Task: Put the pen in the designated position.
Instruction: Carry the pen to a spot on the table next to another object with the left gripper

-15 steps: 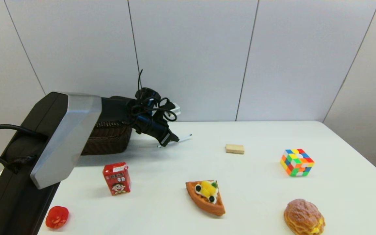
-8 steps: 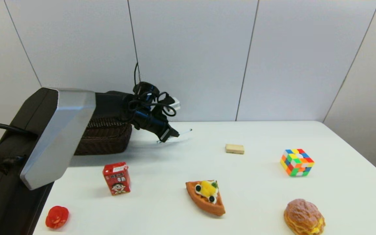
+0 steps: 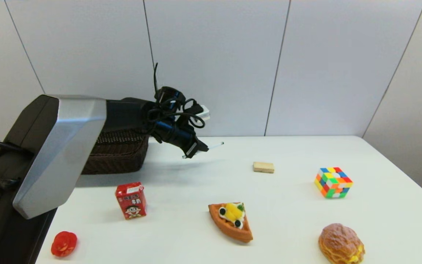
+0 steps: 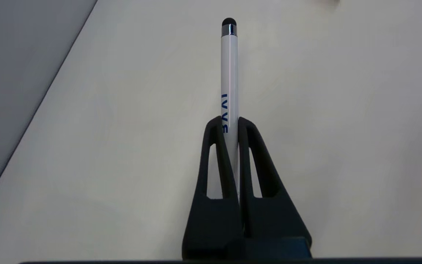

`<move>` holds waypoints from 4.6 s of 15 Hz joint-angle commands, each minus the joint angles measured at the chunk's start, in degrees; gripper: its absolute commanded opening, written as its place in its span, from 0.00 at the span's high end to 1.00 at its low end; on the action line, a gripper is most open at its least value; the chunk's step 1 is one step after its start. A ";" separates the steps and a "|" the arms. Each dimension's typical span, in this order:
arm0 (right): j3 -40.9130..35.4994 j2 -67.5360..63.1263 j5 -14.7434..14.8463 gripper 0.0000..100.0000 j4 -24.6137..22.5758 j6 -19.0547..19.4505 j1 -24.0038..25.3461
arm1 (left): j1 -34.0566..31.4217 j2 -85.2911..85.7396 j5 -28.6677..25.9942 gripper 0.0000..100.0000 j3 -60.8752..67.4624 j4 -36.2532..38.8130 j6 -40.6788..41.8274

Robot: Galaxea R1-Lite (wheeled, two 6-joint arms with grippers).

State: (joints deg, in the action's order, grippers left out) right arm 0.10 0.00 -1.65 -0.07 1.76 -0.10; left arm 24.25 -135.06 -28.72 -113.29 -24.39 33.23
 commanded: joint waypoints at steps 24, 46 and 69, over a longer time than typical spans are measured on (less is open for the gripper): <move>-0.01 0.00 -0.02 0.00 -0.01 0.00 0.01 | 19.08 -1.61 -0.11 1.00 -0.09 1.37 11.59; -0.01 0.00 -0.02 0.00 -0.01 0.00 0.01 | 19.61 -7.06 -0.02 1.00 -0.18 10.51 11.50; -0.01 0.00 -0.02 0.00 -0.01 0.00 0.01 | 18.20 -9.52 1.21 1.00 -0.44 16.66 17.22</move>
State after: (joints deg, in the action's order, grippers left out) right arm 0.10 0.00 -1.62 -0.07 1.73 -0.10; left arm 42.47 -144.35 -27.34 -113.73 -7.70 50.16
